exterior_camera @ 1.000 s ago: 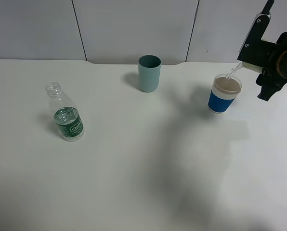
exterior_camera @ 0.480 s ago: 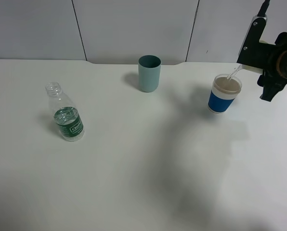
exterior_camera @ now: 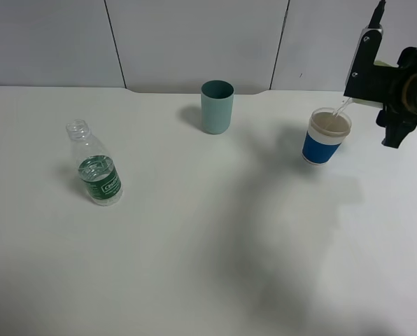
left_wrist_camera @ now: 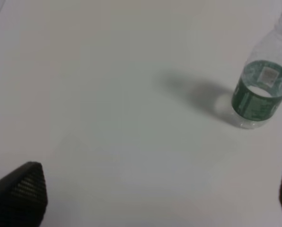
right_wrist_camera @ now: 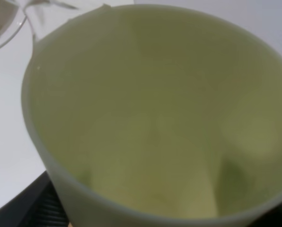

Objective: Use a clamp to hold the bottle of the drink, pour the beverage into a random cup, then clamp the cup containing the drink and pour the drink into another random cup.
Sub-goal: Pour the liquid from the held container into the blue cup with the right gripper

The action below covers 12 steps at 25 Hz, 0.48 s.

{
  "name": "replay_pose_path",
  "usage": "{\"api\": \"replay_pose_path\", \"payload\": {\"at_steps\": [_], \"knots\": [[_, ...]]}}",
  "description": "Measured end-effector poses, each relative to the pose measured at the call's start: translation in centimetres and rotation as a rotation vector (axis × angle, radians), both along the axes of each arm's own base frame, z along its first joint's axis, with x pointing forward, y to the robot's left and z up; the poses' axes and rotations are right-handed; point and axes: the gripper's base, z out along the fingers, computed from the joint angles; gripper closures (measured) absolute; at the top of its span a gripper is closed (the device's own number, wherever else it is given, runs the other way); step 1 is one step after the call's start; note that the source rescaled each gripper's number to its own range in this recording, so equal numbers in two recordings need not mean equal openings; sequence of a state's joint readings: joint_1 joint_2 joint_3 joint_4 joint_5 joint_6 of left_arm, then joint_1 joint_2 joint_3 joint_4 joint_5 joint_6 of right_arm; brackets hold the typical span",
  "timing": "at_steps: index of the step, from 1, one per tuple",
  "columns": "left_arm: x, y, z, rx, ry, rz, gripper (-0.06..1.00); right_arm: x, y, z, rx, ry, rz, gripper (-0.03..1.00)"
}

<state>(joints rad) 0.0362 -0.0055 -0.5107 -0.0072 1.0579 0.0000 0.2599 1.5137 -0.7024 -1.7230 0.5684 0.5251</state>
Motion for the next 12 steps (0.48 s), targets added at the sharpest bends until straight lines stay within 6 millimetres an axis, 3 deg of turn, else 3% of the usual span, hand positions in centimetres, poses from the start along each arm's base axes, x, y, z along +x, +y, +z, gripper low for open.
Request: {"api": "replay_pose_path", "payload": {"at_steps": [12], "knots": [[0.00, 0.00, 0.00, 0.000, 0.000, 0.000, -0.06, 0.00, 0.00, 0.00, -0.055, 0.023, 0.034, 0.94]]}}
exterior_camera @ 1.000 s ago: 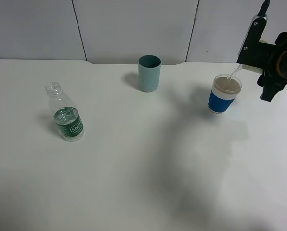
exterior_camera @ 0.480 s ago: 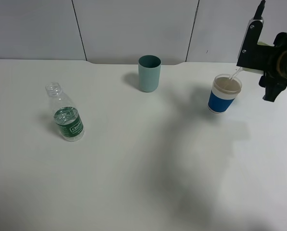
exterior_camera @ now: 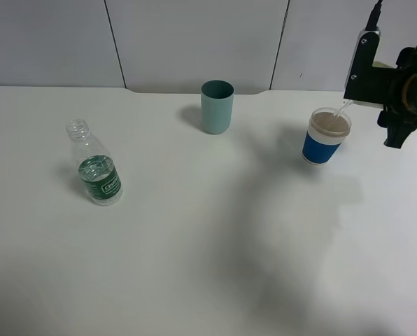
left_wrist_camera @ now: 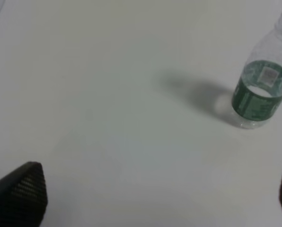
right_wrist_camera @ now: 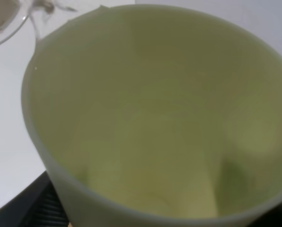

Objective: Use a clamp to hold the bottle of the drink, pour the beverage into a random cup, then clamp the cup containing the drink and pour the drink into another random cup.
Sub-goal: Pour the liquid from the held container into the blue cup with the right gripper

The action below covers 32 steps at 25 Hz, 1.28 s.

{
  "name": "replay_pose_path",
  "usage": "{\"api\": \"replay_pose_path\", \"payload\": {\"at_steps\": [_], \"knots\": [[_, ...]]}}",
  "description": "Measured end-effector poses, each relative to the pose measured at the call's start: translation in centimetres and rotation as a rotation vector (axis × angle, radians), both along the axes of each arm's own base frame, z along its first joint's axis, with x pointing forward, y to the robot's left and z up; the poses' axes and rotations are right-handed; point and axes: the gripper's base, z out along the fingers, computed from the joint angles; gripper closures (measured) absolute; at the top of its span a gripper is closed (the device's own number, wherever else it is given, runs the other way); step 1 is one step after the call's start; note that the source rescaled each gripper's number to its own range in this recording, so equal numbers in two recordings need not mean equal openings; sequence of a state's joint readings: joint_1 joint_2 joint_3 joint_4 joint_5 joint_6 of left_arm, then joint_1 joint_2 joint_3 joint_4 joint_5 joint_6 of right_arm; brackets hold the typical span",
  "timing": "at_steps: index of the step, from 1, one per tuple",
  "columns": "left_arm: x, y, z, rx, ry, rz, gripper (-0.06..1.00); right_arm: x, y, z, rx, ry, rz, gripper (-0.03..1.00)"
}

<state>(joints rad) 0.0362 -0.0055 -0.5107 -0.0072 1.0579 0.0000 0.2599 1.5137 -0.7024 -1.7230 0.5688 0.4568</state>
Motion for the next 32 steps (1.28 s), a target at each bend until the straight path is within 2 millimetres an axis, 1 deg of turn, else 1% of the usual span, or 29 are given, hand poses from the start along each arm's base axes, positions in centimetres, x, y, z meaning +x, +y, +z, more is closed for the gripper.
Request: {"api": "replay_pose_path", "payload": {"at_steps": [20, 32], "knots": [[0.00, 0.00, 0.00, 0.000, 0.000, 0.000, -0.06, -0.02, -0.24, 0.13, -0.133, 0.040, 0.049, 0.94], [0.00, 0.00, 0.00, 0.000, 0.000, 0.000, -0.06, -0.05, -0.42, 0.24, -0.285, 0.097, 0.116, 0.94]]}}
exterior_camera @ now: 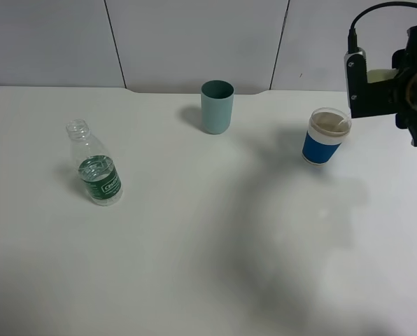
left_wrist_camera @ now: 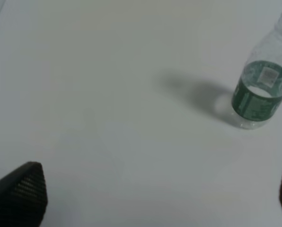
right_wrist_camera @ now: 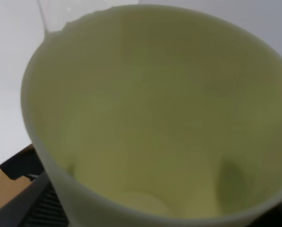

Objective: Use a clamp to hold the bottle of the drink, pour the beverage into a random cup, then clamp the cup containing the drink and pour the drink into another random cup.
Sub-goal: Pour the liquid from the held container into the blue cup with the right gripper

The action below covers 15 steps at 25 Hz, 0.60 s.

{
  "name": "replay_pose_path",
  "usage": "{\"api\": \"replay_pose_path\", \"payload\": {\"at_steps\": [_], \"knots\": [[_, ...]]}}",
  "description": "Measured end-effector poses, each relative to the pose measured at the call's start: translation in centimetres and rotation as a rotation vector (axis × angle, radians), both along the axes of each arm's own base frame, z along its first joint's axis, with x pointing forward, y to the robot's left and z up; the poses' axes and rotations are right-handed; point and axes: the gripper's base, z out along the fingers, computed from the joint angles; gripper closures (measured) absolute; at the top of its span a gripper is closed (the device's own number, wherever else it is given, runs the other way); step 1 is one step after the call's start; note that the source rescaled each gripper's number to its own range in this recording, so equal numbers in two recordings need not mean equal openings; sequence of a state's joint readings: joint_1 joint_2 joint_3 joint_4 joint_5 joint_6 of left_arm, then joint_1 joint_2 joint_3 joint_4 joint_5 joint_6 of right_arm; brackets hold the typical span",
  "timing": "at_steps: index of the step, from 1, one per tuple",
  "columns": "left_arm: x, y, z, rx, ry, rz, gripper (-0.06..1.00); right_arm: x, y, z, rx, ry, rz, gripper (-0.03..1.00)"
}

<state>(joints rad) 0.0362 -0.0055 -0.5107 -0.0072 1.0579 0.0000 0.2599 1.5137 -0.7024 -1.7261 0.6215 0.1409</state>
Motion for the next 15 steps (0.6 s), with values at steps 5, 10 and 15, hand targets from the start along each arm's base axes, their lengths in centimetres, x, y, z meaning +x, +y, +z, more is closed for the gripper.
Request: {"api": "replay_pose_path", "payload": {"at_steps": [5, 10, 15], "knots": [[0.00, 0.00, 0.00, 0.000, 0.000, 0.000, -0.06, 0.00, -0.02, 0.01, -0.050, 0.023, 0.027, 0.94], [0.00, 0.00, 0.00, 0.000, 0.000, 0.000, -0.06, 0.00, -0.02, 0.02, -0.045, 0.019, 0.024, 0.94], [0.00, 0.00, 0.00, 0.000, 0.000, 0.000, -0.06, 0.02, 0.00, 0.04, -0.018, 0.003, 0.010, 0.94]]}}
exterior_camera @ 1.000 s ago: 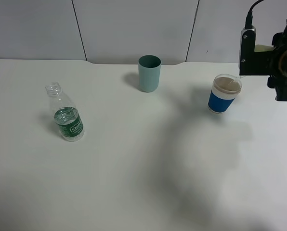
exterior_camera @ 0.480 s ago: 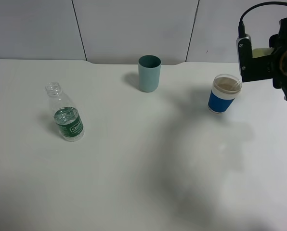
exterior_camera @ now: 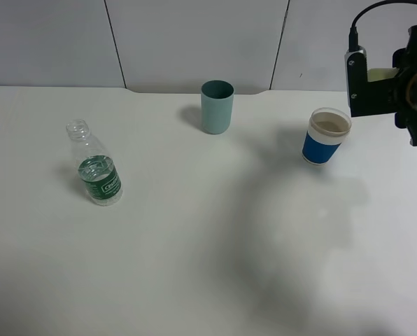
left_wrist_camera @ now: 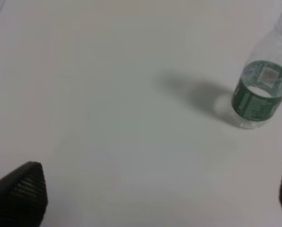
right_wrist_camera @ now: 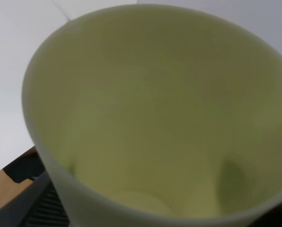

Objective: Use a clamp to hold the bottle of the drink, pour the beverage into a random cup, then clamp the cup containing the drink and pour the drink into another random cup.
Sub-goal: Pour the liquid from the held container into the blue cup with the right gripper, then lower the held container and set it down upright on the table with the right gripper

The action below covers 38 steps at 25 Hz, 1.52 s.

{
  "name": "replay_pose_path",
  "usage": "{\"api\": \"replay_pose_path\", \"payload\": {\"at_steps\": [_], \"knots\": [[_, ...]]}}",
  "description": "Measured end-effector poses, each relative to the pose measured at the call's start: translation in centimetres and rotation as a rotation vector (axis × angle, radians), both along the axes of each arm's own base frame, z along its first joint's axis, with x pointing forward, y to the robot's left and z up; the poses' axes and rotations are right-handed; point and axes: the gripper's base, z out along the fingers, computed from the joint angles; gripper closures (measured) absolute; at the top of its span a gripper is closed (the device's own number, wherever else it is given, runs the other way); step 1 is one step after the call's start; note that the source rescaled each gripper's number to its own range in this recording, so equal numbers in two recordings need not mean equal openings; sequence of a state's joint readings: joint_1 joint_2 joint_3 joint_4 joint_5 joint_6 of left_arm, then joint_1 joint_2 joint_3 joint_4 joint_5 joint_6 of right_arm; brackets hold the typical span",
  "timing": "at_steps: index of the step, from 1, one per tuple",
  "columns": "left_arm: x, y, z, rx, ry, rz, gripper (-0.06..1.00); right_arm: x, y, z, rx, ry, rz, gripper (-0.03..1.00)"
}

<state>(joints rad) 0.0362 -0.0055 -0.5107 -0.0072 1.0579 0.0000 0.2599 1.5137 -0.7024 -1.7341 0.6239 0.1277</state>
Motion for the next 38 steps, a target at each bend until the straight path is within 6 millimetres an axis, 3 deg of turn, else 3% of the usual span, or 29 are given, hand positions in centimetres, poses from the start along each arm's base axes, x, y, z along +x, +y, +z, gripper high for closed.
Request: {"api": "replay_pose_path", "payload": {"at_steps": [12, 18, 22, 28, 29, 30, 31, 32, 38], "knots": [[0.0, 0.0, 0.0, 0.000, 0.000, 0.000, -0.06, 0.0, -0.2, 0.1, -0.115, 0.043, 0.042, 0.94], [0.0, 0.0, 0.0, 0.000, 0.000, 0.000, -0.06, 0.0, -0.2, 0.1, -0.016, -0.006, -0.015, 0.94], [0.0, 0.0, 0.0, 0.000, 0.000, 0.000, -0.06, 0.0, 0.2, -0.1, 0.378, -0.158, -0.191, 0.94], [0.0, 0.0, 0.0, 0.000, 0.000, 0.000, -0.06, 0.0, 0.5, 0.1, 0.833, -0.337, -0.422, 0.94], [0.0, 0.0, 0.0, 0.000, 0.000, 0.000, -0.06, -0.4, 0.9, 1.1, 0.942, -0.389, -0.443, 0.94], [0.0, 0.0, 0.0, 0.000, 0.000, 0.000, -0.06, -0.4, 0.9, 1.1, 0.942, -0.389, -0.443, 0.94], [0.0, 0.0, 0.0, 0.000, 0.000, 0.000, -0.06, -1.1, 1.4, 3.4, 1.054, -0.448, -0.409, 0.94], [0.0, 0.0, 0.0, 0.000, 0.000, 0.000, -0.06, -1.4, 1.7, 4.5, 1.090, -0.468, -0.381, 0.94], [0.0, 0.0, 0.0, 0.000, 0.000, 0.000, -0.06, -2.5, 3.5, 9.6, 1.331, -0.474, -0.247, 0.94]]}}
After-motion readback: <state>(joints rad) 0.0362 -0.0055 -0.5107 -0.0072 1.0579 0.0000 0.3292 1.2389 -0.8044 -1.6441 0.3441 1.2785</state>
